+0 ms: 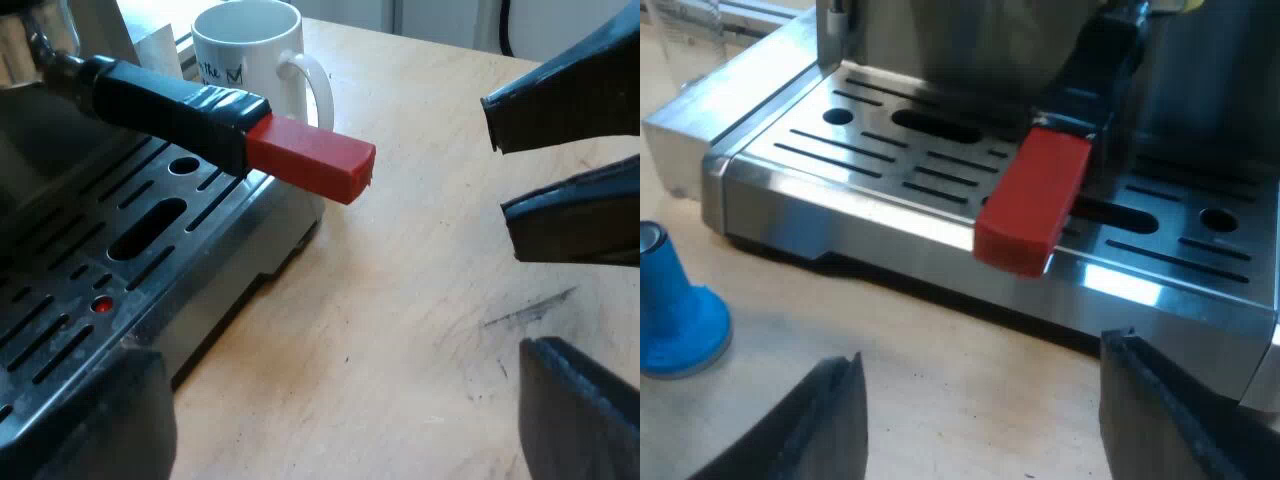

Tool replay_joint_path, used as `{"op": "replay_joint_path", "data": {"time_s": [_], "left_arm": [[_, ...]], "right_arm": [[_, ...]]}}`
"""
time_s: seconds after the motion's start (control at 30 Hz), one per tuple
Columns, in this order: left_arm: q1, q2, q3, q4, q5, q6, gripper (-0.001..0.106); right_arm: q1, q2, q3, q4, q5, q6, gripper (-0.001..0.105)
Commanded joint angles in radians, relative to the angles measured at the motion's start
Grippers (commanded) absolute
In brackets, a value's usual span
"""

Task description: Grind coffee beans and then tamp

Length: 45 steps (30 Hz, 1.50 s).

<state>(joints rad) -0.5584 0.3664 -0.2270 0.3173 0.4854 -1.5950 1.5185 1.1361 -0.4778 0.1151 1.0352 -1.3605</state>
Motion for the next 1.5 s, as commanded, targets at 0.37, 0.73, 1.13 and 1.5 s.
{"op": "replay_joint_path", "data": {"time_s": [0.37,0.73,1.13,1.5], "left_arm": [[-0.005,0.001,0.013,-0.066,0.05,0.005,0.071],[-0.005,0.001,0.012,-0.066,0.05,-0.001,0.071],[-0.005,0.001,0.012,-0.06,0.05,-0.001,0.071],[-0.005,0.001,0.012,-0.054,0.05,-0.001,0.071]], "right_arm": [[-0.001,-0.003,-0.004,-0.006,0.076,-0.004,0.053],[-0.001,-0.003,0.021,-0.04,0.065,0.107,0.026],[-0.003,0.107,0.054,-0.25,0.082,0.109,0.025],[-0.04,0.246,0.054,-0.479,0.128,0.109,0.025]]}}
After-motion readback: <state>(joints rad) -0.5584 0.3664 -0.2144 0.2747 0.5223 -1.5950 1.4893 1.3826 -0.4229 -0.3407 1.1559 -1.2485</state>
